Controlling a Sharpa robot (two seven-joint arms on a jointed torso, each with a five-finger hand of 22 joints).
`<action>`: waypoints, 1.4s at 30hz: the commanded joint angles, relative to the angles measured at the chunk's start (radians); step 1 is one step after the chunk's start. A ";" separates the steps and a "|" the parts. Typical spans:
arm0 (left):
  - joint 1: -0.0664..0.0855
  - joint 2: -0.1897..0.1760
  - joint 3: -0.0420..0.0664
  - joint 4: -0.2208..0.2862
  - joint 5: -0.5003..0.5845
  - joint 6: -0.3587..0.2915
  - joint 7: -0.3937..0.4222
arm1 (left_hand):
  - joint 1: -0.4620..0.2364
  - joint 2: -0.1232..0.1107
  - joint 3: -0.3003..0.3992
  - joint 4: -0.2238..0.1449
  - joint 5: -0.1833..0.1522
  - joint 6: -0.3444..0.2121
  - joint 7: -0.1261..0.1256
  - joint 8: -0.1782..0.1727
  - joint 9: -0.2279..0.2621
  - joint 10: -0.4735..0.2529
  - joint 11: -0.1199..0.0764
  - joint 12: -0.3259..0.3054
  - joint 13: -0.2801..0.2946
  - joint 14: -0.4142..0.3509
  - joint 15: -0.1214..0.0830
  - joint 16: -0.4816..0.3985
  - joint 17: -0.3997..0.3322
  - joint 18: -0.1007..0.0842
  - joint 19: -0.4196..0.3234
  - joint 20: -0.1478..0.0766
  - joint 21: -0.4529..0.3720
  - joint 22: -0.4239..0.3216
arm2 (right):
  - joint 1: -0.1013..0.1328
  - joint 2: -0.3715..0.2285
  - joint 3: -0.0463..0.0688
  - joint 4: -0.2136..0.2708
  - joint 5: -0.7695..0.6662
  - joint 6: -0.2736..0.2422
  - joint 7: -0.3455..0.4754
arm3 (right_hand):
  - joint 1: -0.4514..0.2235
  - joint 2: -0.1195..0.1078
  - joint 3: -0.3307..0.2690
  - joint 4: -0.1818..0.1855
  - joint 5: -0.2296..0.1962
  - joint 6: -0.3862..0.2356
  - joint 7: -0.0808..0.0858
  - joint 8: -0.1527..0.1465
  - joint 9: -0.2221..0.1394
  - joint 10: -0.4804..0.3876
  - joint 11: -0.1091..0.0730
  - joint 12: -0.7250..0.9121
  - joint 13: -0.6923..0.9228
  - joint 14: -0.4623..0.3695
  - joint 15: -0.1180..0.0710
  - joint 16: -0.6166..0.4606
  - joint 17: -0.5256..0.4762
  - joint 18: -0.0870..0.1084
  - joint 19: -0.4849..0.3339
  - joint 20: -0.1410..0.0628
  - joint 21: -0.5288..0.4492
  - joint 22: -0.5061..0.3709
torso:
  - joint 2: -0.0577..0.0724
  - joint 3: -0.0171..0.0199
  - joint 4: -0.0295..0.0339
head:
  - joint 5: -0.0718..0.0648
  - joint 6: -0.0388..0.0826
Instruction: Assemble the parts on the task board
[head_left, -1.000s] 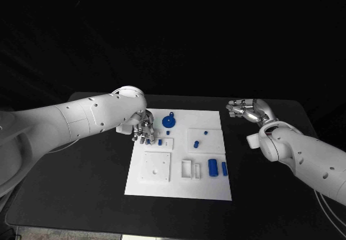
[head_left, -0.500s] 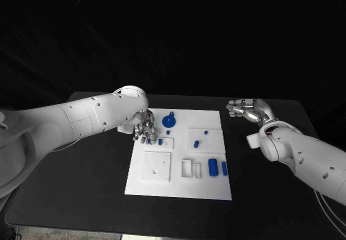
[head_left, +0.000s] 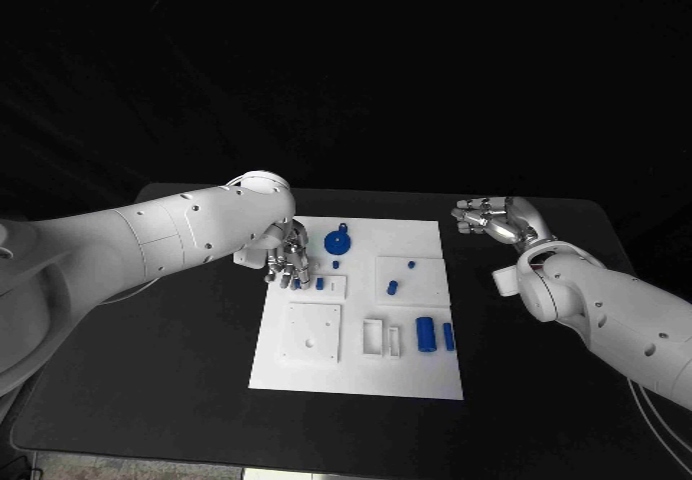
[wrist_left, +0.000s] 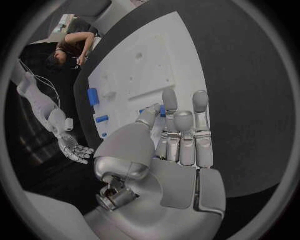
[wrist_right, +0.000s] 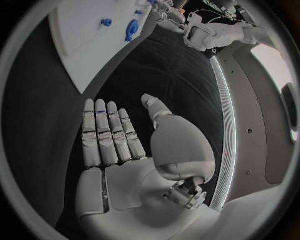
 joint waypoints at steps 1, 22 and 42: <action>0.000 0.001 -0.001 0.003 0.009 0.023 -0.006 | 0.032 0.027 0.084 -0.077 0.006 0.044 -0.032 0.001 0.001 0.001 -0.003 -0.006 0.000 -0.002 -0.003 0.005 0.002 0.017 -0.003 0.001 0.007 0.020 | -0.001 0.001 0.000 0.001 -0.004 0.015 0.011 | -0.008 0.003 0.001 0.003 0.005 -0.005 0.000 -0.005 -0.001 -0.006 0.003 -0.003 -0.001 -0.009 0.000 -0.006 -0.001 0.019 -0.007 -0.003 -0.001 -0.001 | 0.000 -0.0006 0.0002 | 0.000 0.000; -0.004 0.011 -0.001 -0.005 0.017 -0.025 -0.018 | 0.013 0.030 0.045 -0.060 -0.028 0.039 -0.033 -0.011 -0.030 0.001 -0.004 -0.009 0.000 -0.001 -0.003 -0.004 -0.002 0.016 0.003 0.001 0.000 0.017 | -0.001 0.001 0.000 0.003 -0.003 0.014 0.012 | -0.010 0.005 0.003 0.001 0.004 -0.003 0.000 -0.005 -0.001 -0.006 0.003 -0.003 -0.001 -0.009 0.000 -0.006 -0.001 0.019 -0.007 -0.003 -0.001 -0.001 | 0.000 0.0000 -0.0015 | 0.001 0.000; -0.007 0.014 -0.002 -0.012 0.027 -0.037 -0.028 | 0.054 -0.023 -0.065 0.093 -0.112 0.044 -0.048 0.008 -0.070 0.001 -0.011 -0.006 0.004 0.002 -0.009 -0.009 -0.002 0.002 0.023 -0.005 -0.036 0.018 | -0.001 0.000 0.000 0.004 -0.003 0.014 0.012 | -0.010 0.005 0.003 0.001 0.004 -0.003 0.000 -0.005 -0.001 -0.006 0.003 -0.003 -0.001 -0.009 0.000 -0.006 -0.001 0.019 -0.007 -0.003 -0.001 -0.001 | 0.000 -0.0001 -0.0003 | -0.002 0.000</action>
